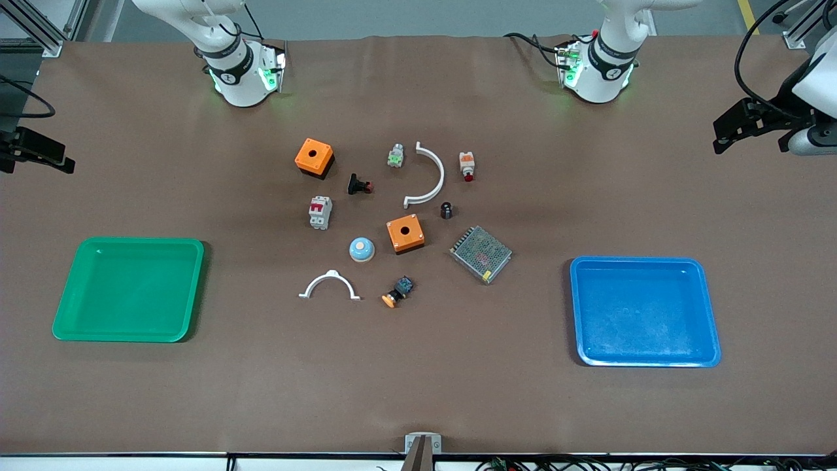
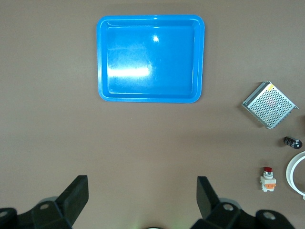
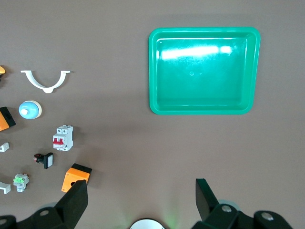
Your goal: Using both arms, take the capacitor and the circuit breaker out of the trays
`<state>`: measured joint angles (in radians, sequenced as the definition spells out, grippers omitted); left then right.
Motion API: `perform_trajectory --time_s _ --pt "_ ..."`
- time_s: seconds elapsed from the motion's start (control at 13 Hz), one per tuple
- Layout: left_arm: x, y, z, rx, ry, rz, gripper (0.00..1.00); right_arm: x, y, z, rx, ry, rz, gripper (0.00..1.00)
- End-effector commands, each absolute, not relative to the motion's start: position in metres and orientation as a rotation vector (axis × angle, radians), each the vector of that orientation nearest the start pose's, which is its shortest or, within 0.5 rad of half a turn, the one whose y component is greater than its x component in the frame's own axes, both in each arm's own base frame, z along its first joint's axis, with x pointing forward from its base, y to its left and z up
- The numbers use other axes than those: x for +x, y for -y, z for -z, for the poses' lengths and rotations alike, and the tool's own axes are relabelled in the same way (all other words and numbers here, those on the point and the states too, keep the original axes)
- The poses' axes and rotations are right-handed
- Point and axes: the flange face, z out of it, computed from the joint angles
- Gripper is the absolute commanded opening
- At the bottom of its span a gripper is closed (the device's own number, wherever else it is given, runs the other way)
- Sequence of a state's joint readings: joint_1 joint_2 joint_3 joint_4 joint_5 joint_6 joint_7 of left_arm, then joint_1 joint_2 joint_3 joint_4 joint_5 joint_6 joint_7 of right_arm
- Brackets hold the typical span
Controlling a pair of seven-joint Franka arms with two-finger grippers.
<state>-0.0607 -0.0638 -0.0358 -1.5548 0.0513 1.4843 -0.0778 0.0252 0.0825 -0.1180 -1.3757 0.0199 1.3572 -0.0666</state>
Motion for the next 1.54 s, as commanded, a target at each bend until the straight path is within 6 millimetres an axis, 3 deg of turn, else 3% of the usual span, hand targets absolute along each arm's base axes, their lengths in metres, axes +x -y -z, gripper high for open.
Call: perform_trajectory --time_s 0.0,0.46,1.46 --pt "0.517 0.05 -0.66 -3.103 -0.057 -0.021 1.0 0.528 0.042 -0.647 -3.098 -0.023 -0.098 1.0" --pt "0.517 0.062 -0.638 -3.14 -0.082 -0.08 1.0 0.507 0.055 -0.649 -3.096 -0.038 -0.078 1.0" --pt "0.524 0.06 -0.652 -3.128 -0.064 -0.034 1.0 0.502 0.058 -0.651 -3.097 -0.047 -0.066 1.0"
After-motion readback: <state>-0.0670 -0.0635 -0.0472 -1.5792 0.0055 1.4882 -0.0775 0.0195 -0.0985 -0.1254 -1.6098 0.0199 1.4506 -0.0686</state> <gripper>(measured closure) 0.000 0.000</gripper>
